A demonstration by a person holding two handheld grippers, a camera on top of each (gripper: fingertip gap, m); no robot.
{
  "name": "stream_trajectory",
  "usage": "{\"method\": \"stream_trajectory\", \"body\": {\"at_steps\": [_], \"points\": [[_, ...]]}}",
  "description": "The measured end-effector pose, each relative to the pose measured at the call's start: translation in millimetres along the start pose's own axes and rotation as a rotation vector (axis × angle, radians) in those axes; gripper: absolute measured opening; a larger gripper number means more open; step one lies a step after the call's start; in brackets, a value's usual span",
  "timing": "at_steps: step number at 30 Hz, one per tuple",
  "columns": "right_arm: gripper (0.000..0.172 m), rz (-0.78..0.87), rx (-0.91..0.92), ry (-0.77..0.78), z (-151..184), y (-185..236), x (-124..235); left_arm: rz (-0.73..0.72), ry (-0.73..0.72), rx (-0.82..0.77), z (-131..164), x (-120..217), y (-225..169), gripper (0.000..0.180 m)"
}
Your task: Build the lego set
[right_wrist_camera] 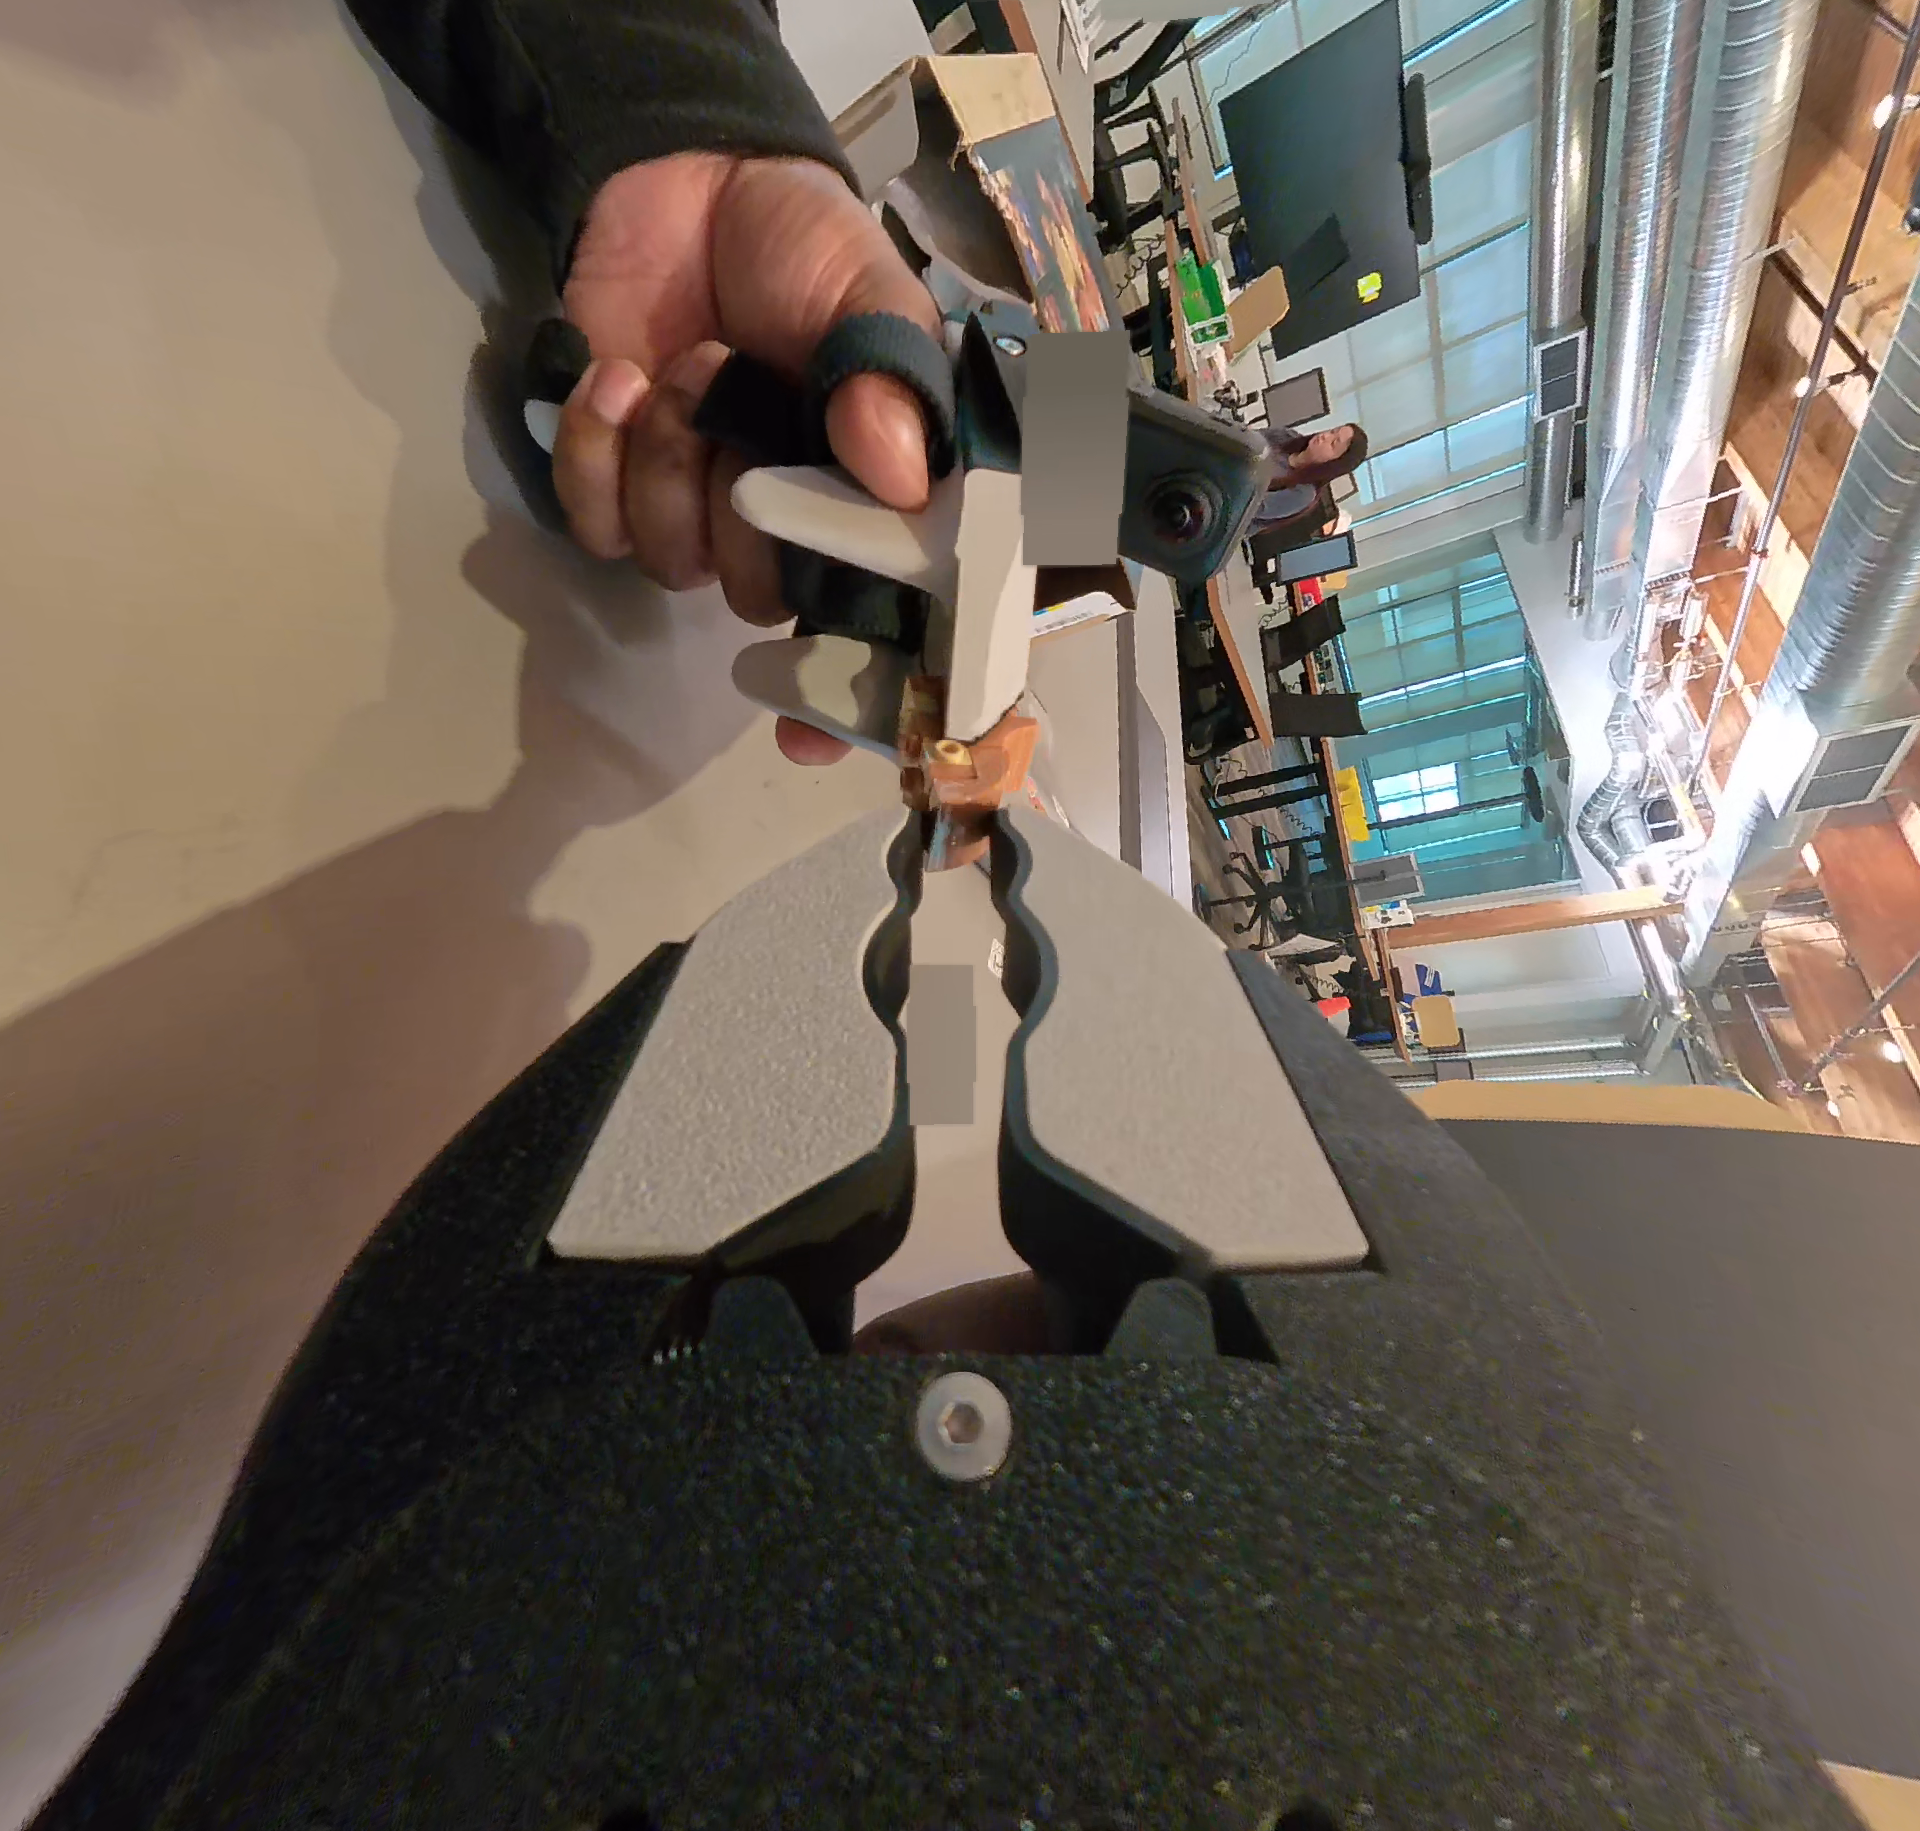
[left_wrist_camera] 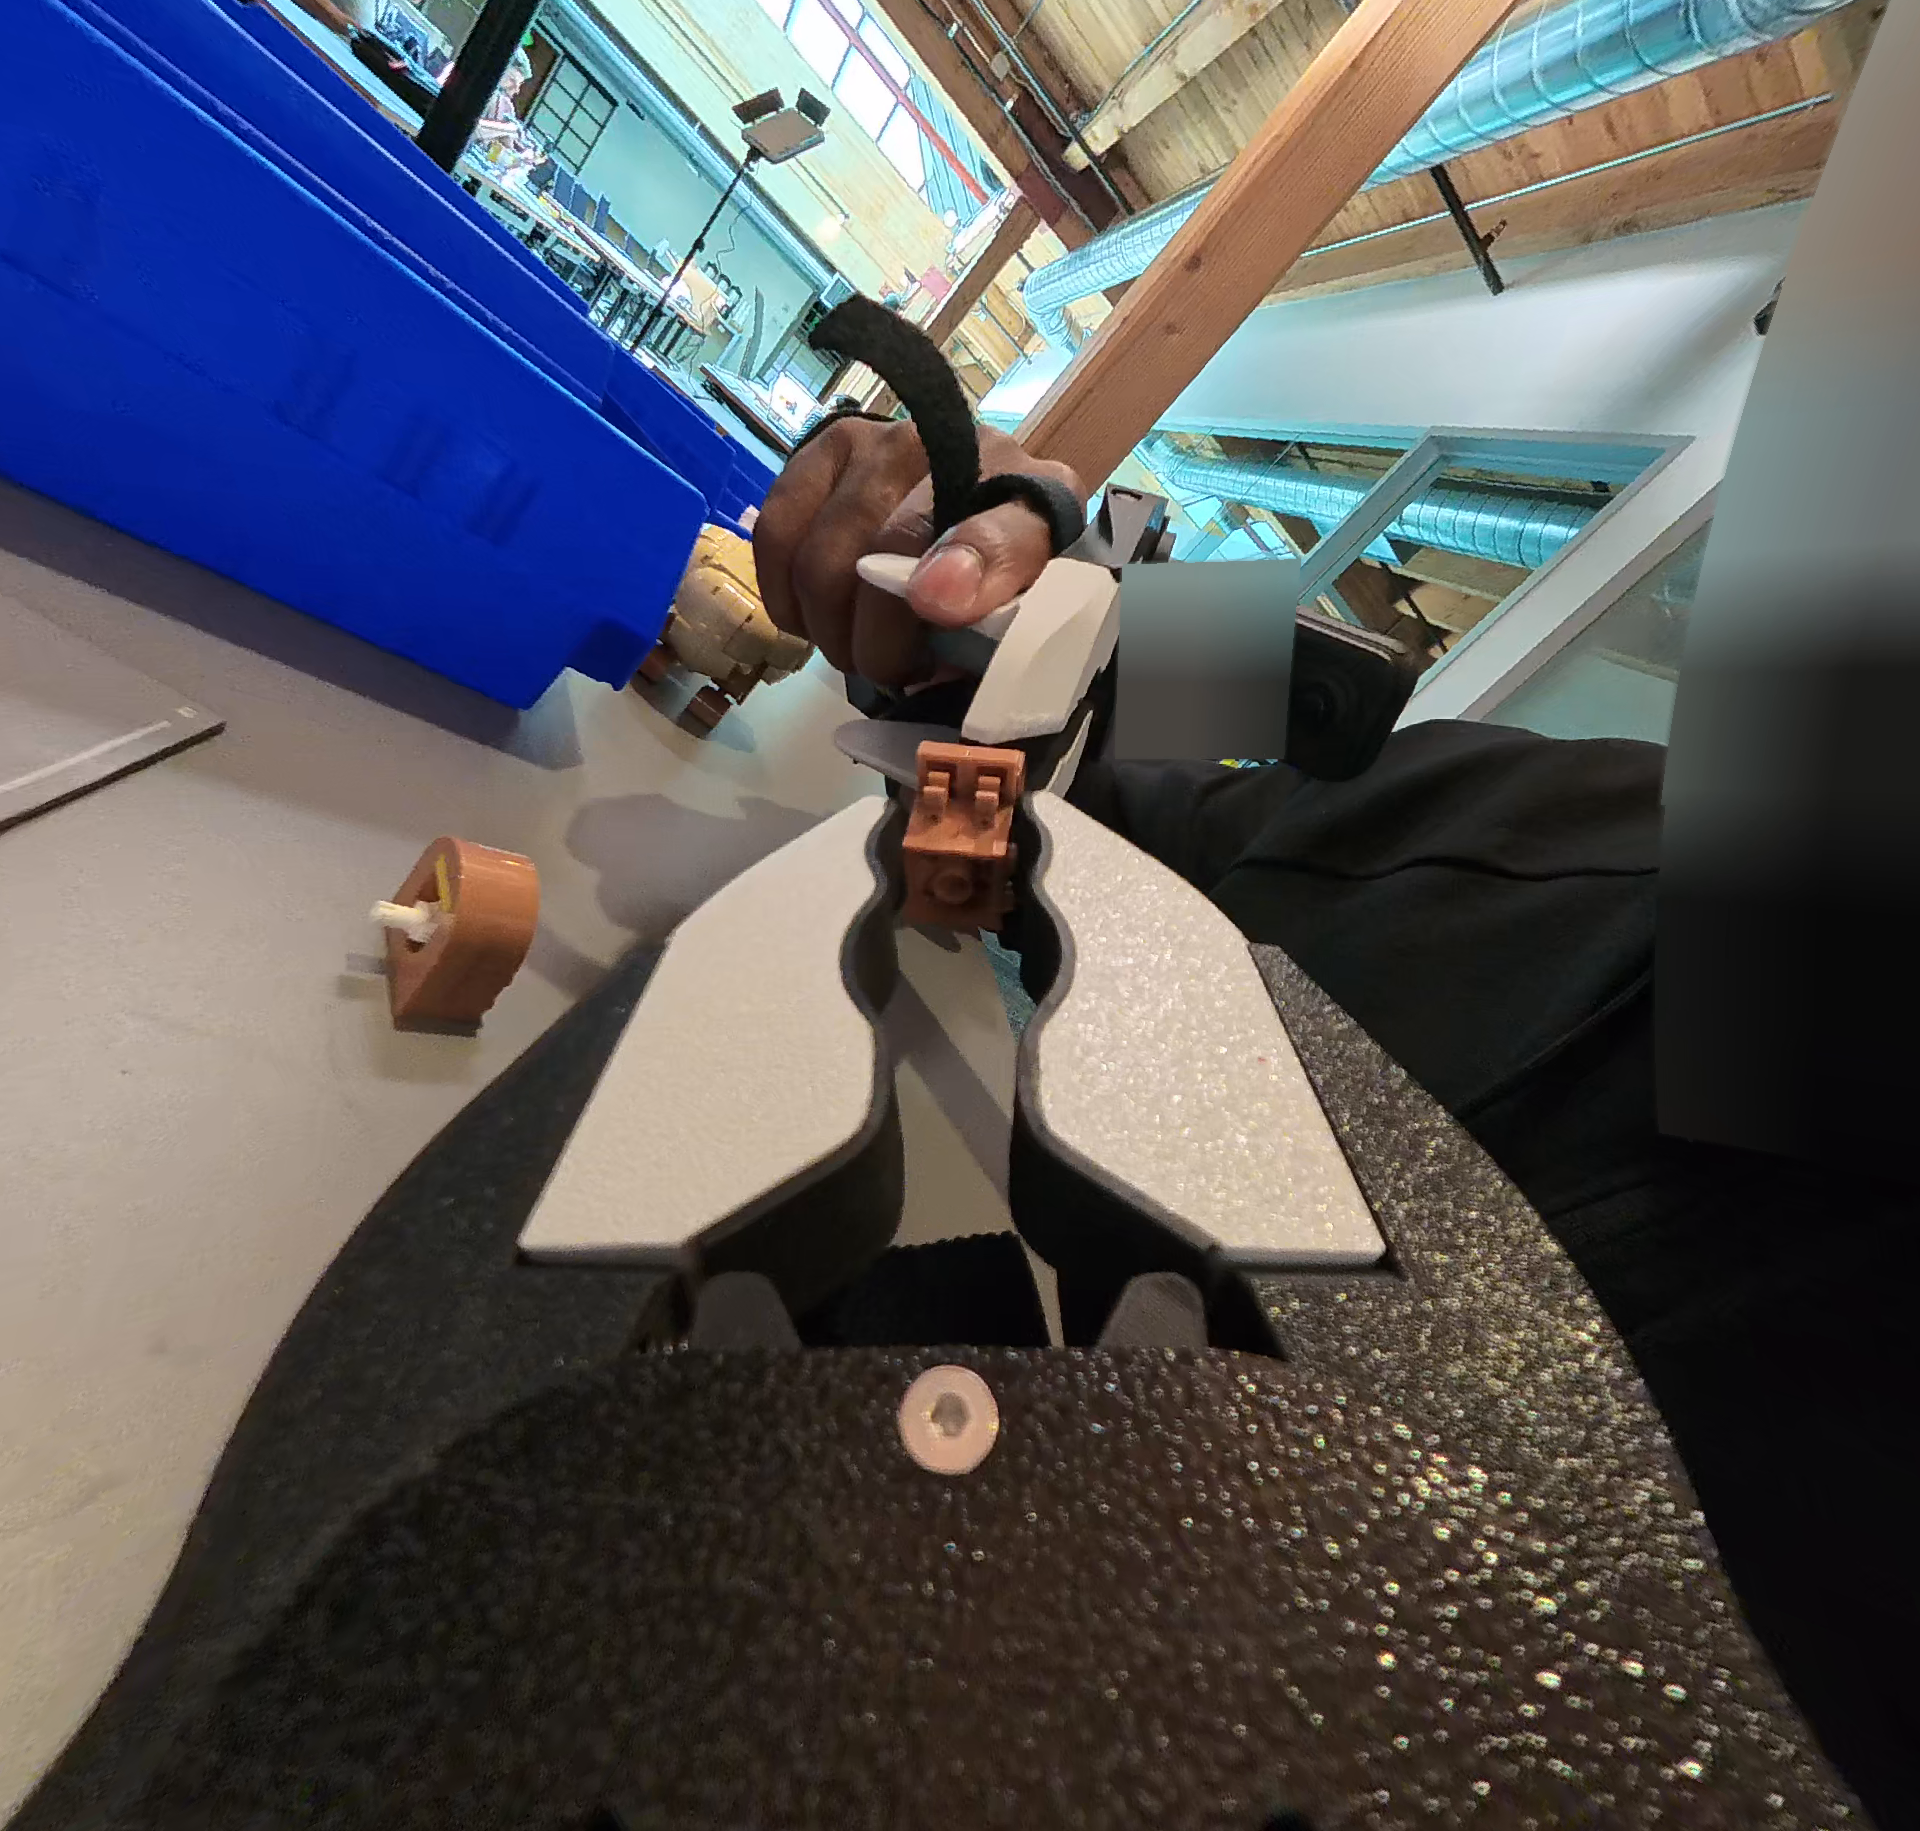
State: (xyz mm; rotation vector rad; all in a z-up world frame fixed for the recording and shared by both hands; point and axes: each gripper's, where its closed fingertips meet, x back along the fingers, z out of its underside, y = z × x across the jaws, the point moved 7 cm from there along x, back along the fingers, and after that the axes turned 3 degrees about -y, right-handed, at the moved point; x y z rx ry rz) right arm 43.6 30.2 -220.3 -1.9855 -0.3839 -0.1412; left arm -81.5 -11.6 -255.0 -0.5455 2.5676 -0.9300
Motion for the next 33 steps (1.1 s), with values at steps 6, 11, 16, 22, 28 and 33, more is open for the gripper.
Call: {"method": "stream_trajectory", "body": {"at_steps": [6,11,16,22,28,33], "points": [[0.012,0.004,-0.006,-0.007,0.2,-0.2,-0.1,0.005,-0.012,0.006,-0.4,-0.3,-0.1,0.018],[0.012,0.012,-0.007,-0.004,0.6,0.0,-0.8,0.001,-0.022,0.009,-1.1,-0.4,0.3,0.018],[0.012,0.030,0.001,0.003,1.4,-1.2,-0.9,0.004,-0.035,0.008,-3.0,-0.8,1.0,0.018],[0.014,0.079,-0.005,0.005,-0.9,-4.3,-0.6,0.042,-0.074,0.040,-5.3,-1.5,0.4,0.019],[0.022,0.063,-0.015,0.000,-1.9,-3.0,-0.3,0.050,-0.083,0.053,-5.4,-2.0,1.0,0.019],[0.023,0.064,-0.013,0.005,-0.2,-3.7,1.2,0.058,-0.082,0.057,-5.2,-2.2,0.9,0.019]]}}
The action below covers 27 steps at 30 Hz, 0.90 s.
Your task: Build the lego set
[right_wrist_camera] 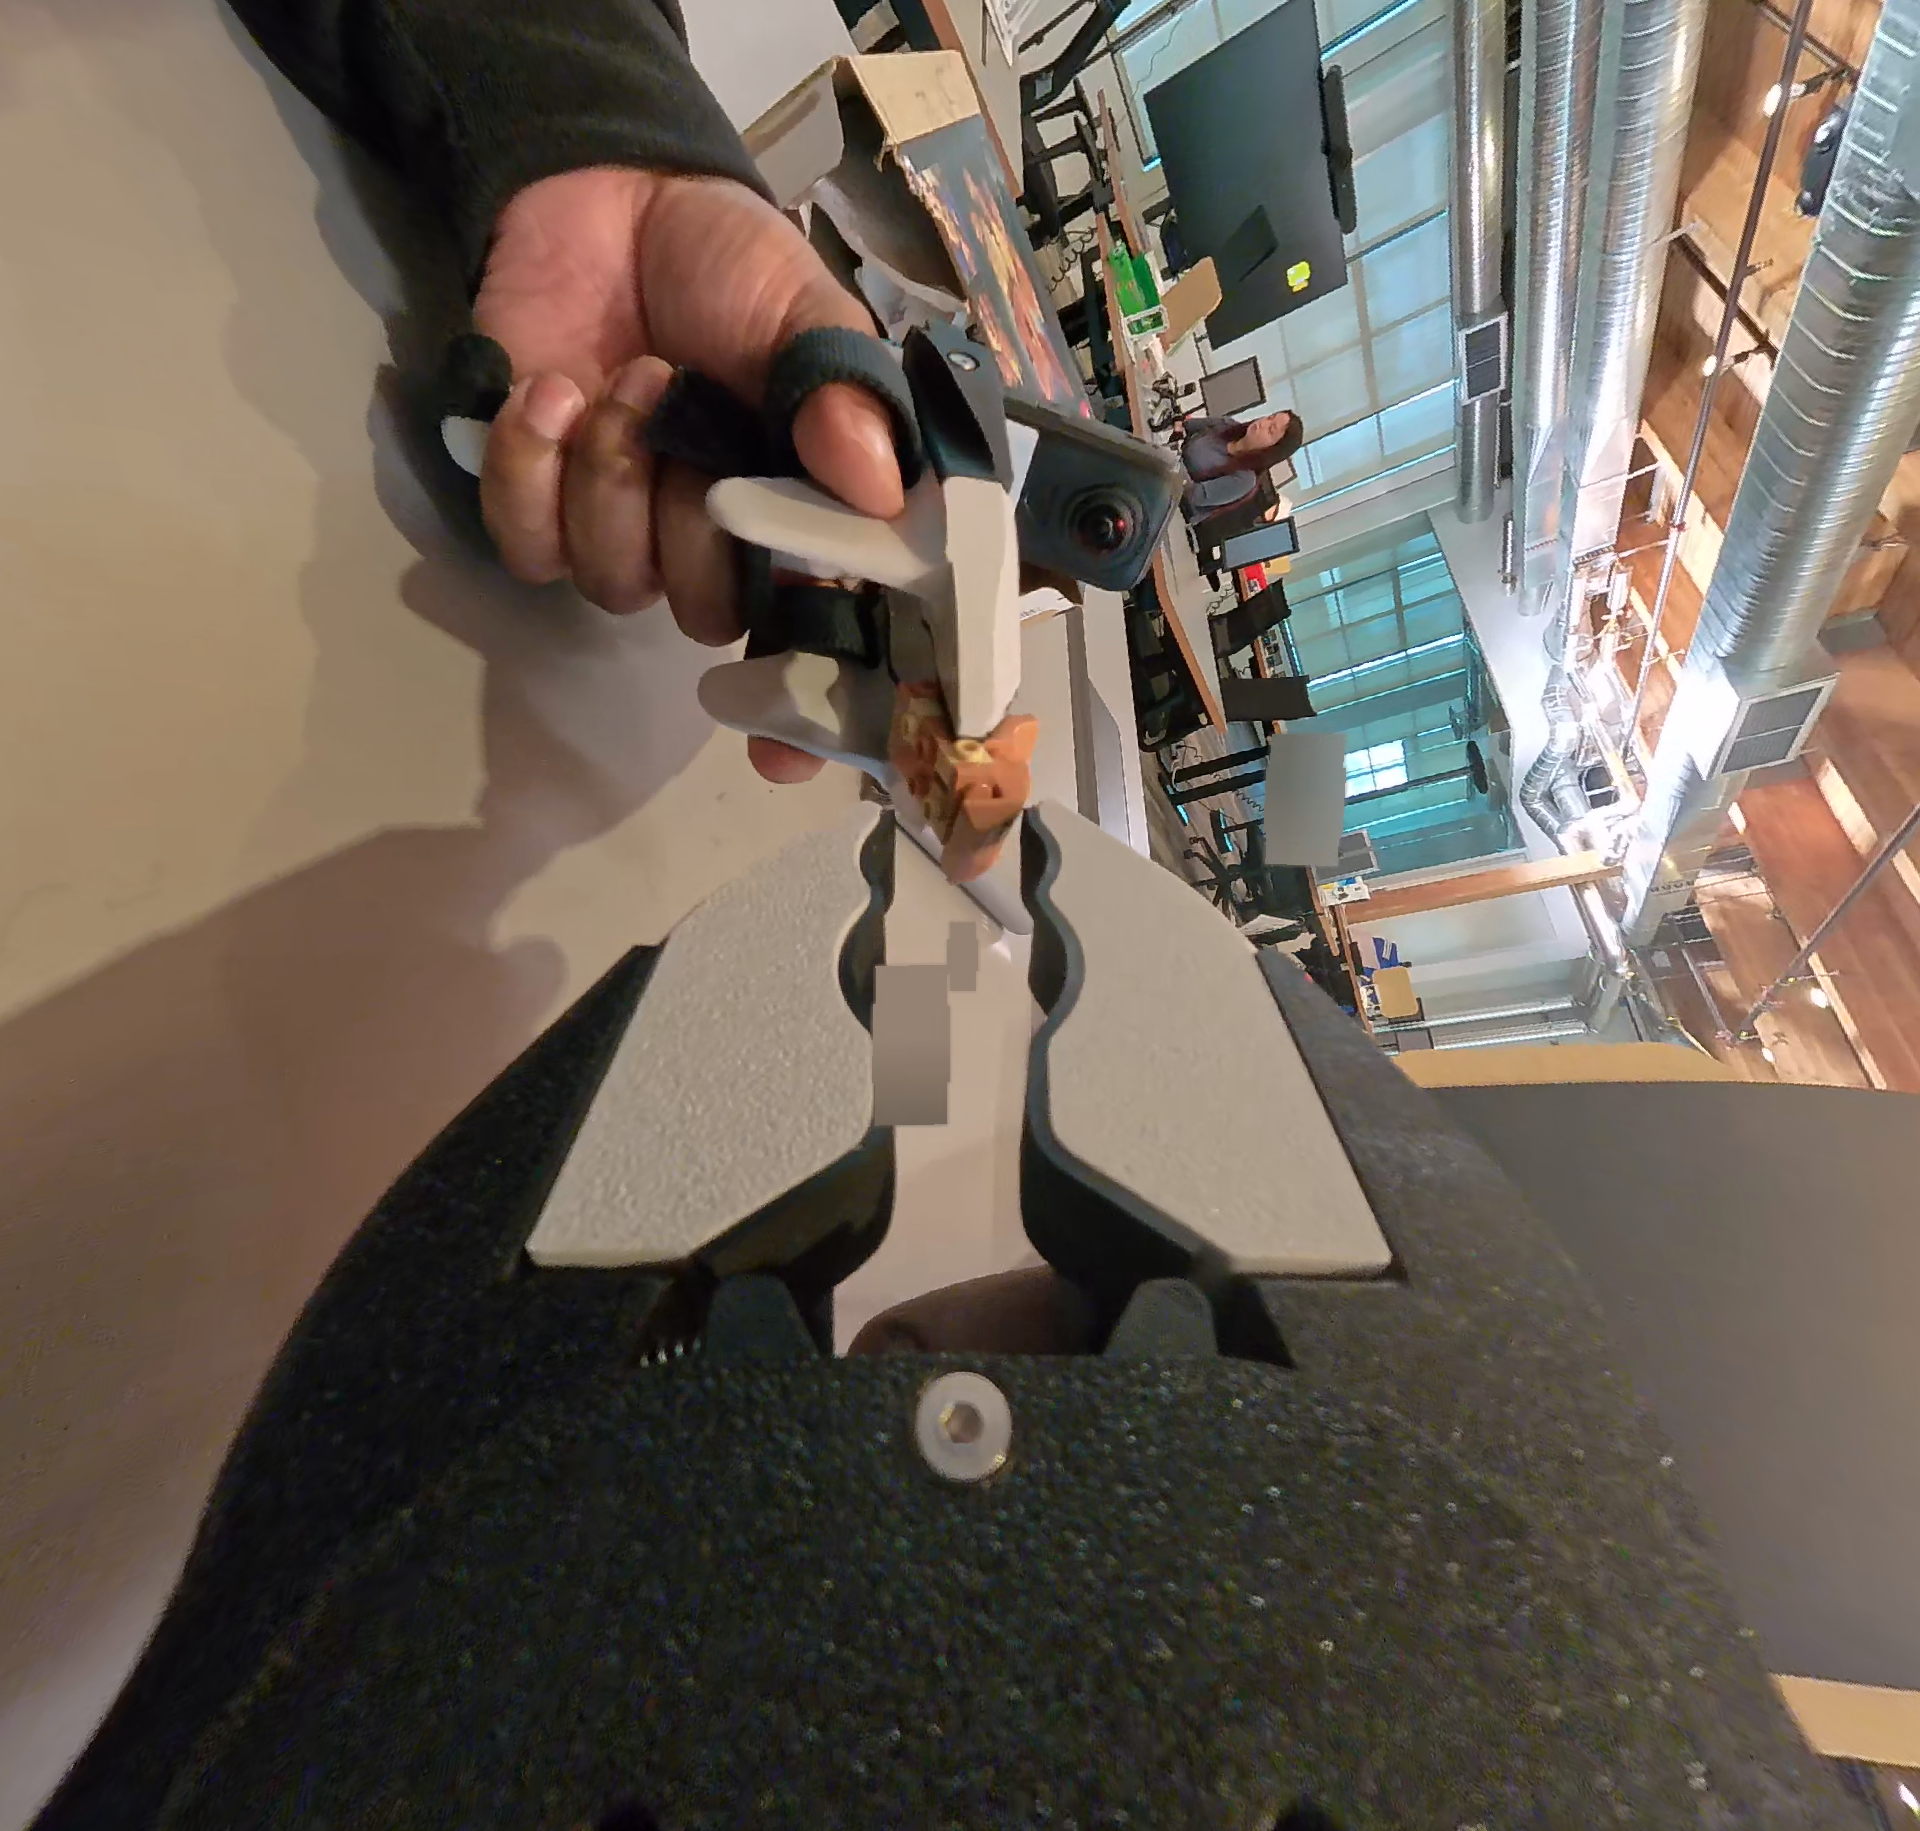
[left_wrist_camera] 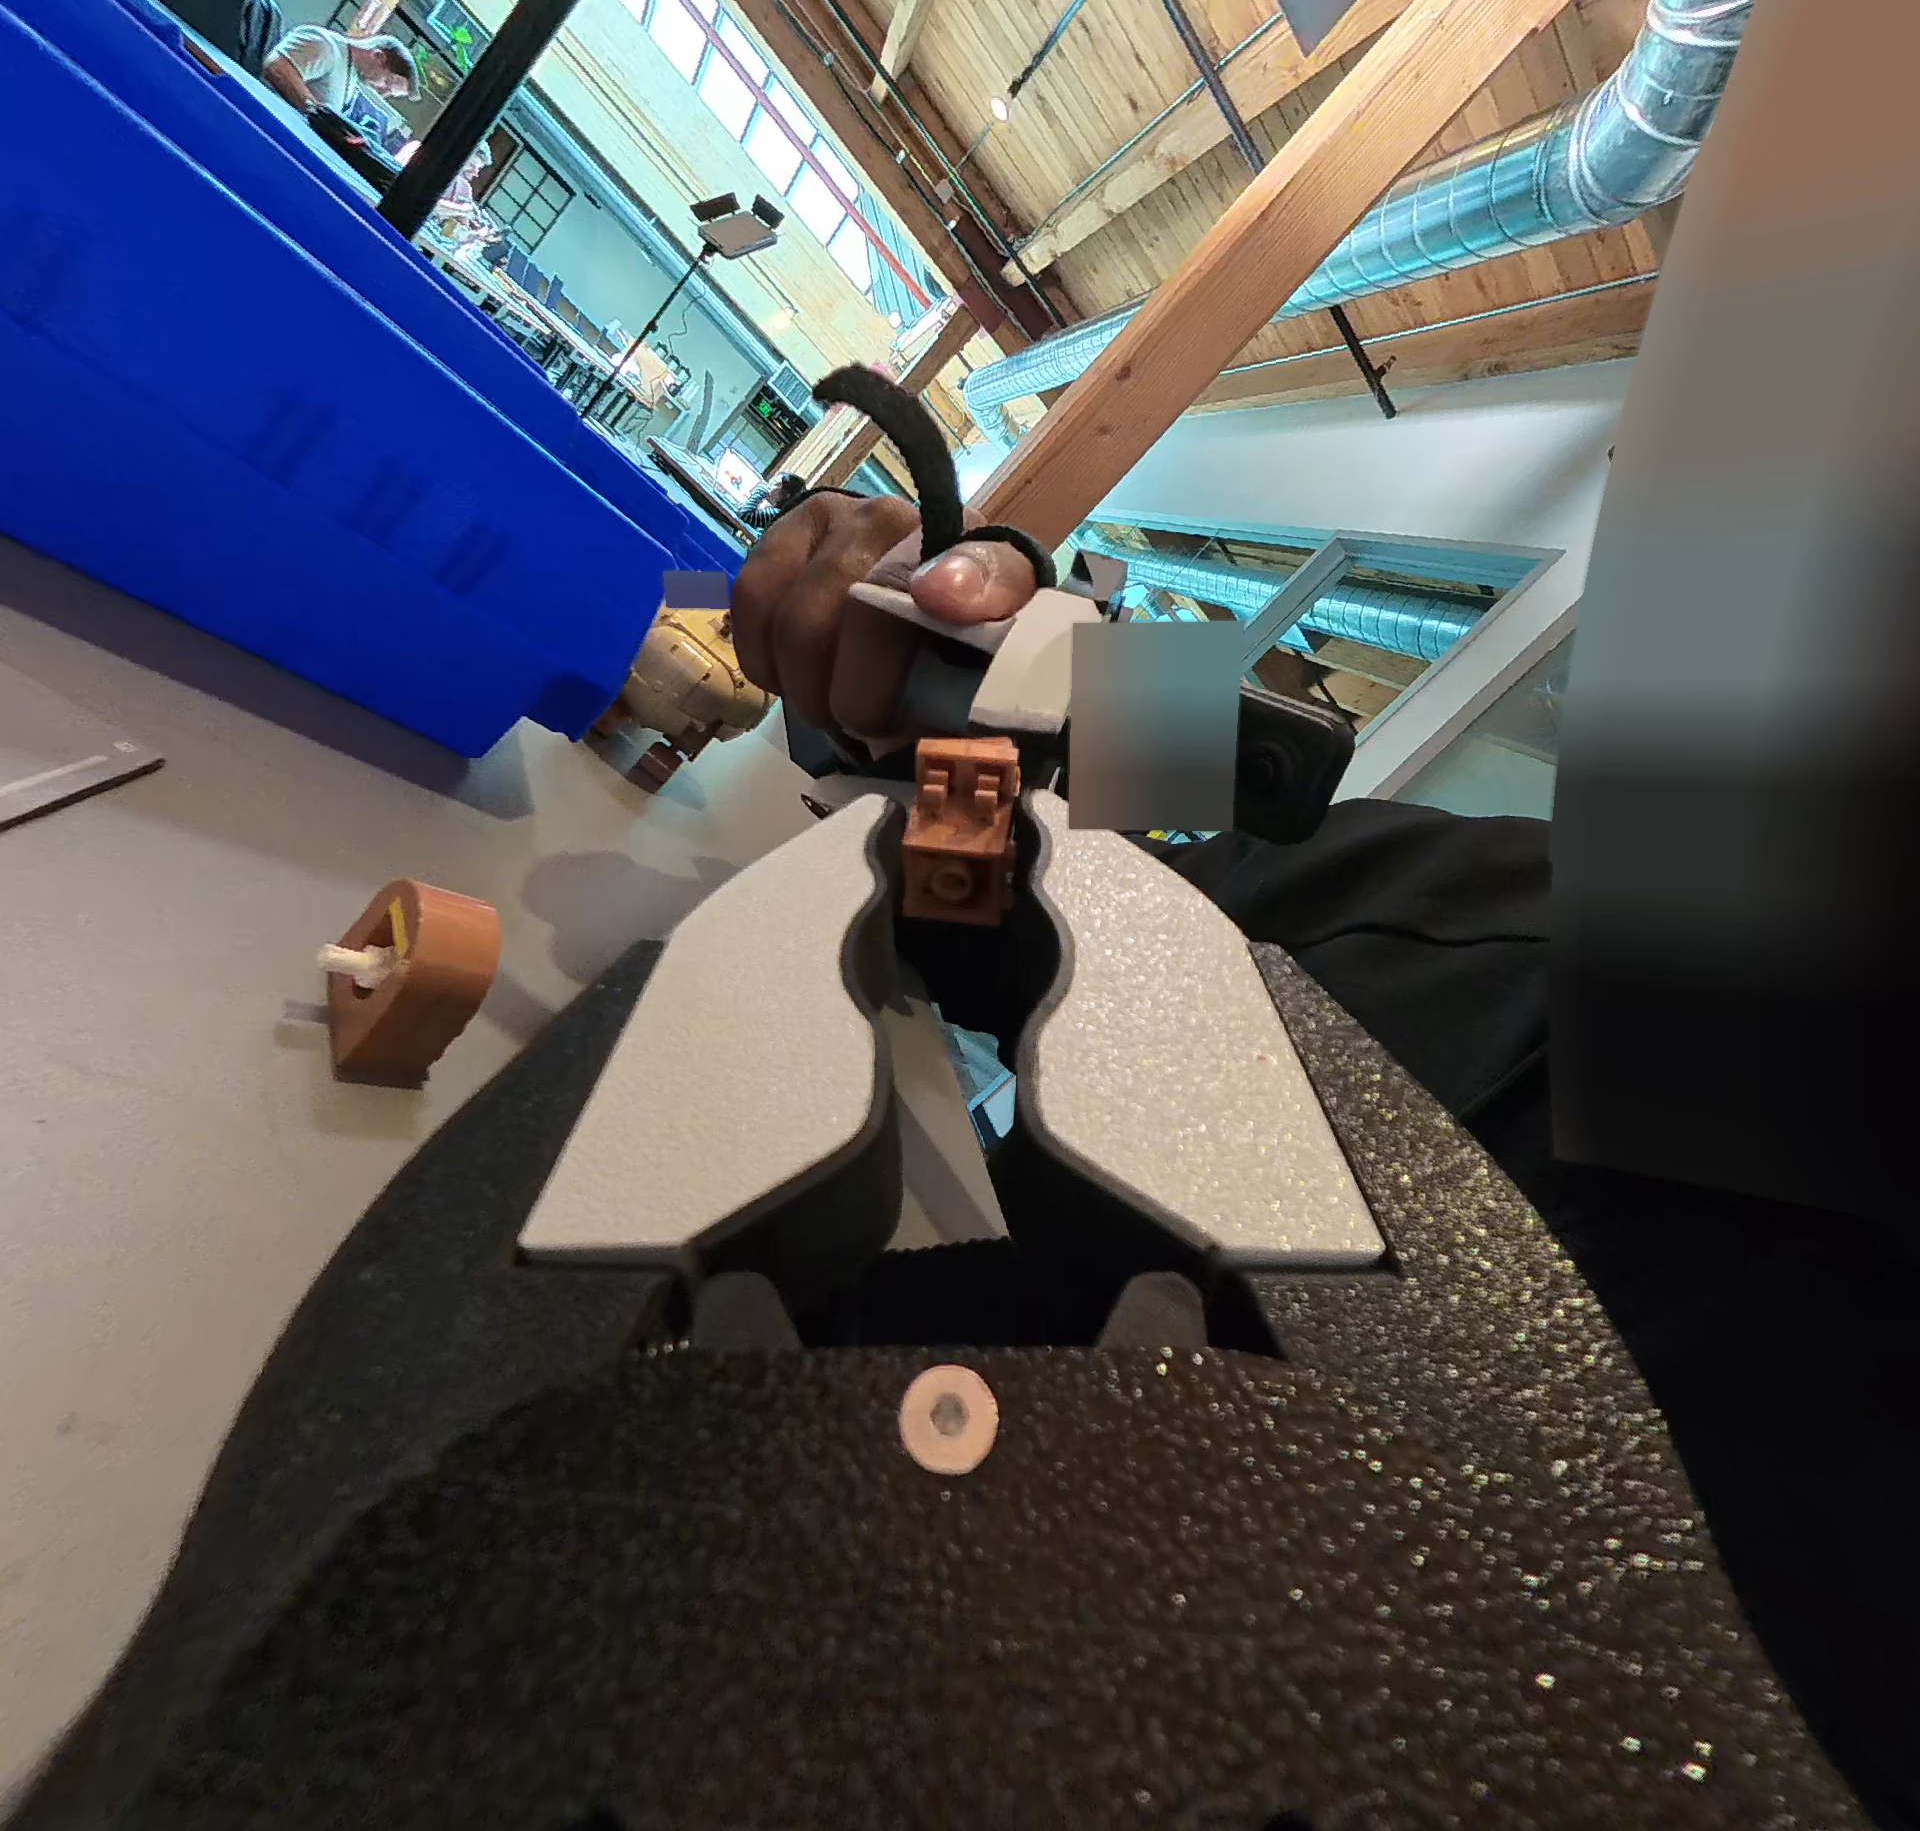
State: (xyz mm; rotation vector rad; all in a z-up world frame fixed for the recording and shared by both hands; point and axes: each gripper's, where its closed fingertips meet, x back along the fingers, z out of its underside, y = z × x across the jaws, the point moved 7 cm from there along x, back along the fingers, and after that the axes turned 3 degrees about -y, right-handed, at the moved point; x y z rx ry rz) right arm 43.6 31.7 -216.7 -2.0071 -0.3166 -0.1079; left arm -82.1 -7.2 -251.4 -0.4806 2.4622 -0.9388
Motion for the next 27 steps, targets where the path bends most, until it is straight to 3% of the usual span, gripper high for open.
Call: {"method": "stream_trajectory", "body": {"at_steps": [10,13,17,27], "points": [[0.020,-0.010,-0.026,0.042,9,2,1,-0.057,0.022,-0.027,0,4,4,0.019],[0.016,0.032,-0.138,0.129,23,-1,8,-0.134,0.019,-0.074,-6,15,6,0.019],[0.014,-0.027,-0.310,0.176,25,19,8,-0.222,-0.023,-0.124,-15,32,10,0.019],[0.016,-0.256,-0.500,0.225,-24,74,-69,-0.343,-0.117,-0.193,-20,77,-9,0.019]]}}
